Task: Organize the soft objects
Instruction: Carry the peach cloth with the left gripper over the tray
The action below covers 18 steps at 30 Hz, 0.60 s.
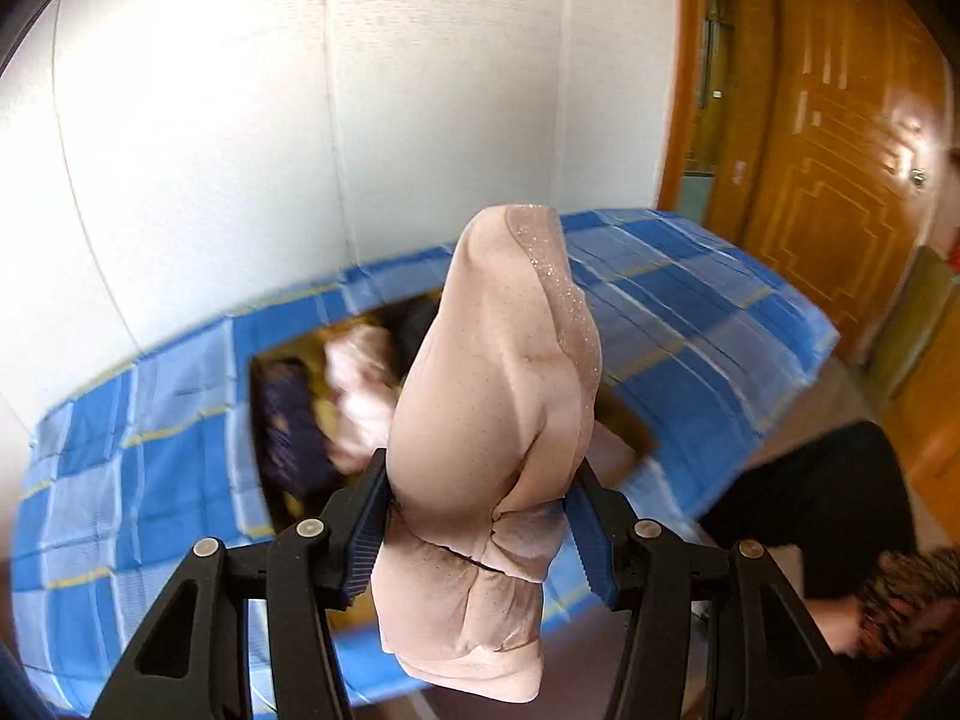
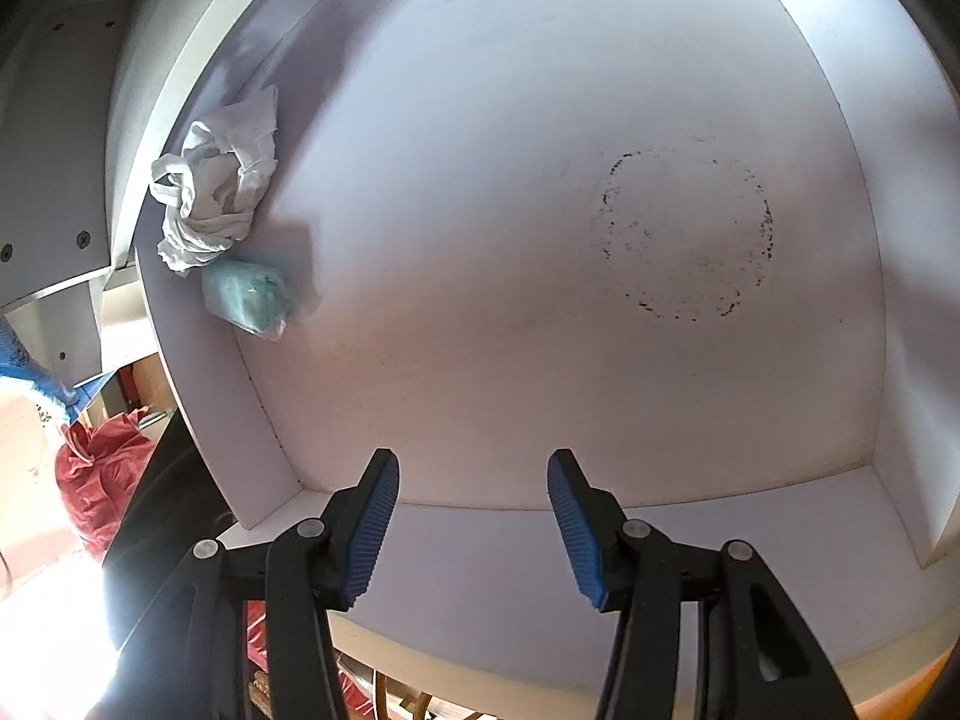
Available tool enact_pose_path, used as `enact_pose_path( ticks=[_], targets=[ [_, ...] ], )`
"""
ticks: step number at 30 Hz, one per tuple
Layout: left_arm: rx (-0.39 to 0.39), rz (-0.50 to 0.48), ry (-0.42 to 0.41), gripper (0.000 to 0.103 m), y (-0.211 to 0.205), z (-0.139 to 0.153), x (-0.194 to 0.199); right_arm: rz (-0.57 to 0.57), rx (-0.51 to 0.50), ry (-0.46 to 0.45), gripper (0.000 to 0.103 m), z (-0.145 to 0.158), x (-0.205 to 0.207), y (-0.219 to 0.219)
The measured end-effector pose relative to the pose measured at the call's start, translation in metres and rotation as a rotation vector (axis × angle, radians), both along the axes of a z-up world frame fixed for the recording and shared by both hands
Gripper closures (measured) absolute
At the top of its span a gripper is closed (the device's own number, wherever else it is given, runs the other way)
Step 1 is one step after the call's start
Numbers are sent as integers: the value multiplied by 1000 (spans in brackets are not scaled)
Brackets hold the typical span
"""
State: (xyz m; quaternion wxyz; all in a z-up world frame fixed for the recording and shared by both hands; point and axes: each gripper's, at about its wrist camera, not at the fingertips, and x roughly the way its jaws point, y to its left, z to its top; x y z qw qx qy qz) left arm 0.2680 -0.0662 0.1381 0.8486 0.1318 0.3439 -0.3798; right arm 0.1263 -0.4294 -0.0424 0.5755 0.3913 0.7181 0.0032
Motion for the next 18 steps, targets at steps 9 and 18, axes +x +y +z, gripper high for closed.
enact_pose_path(
  ticks=[9,18],
  targets=[
    [128,119,1,47,-12,-47,66,5,3,-12,51,3,2,0],
    [259,53,90,47,-19,-83,78,-1,17,-8,51,-1,3,4]
  ],
)
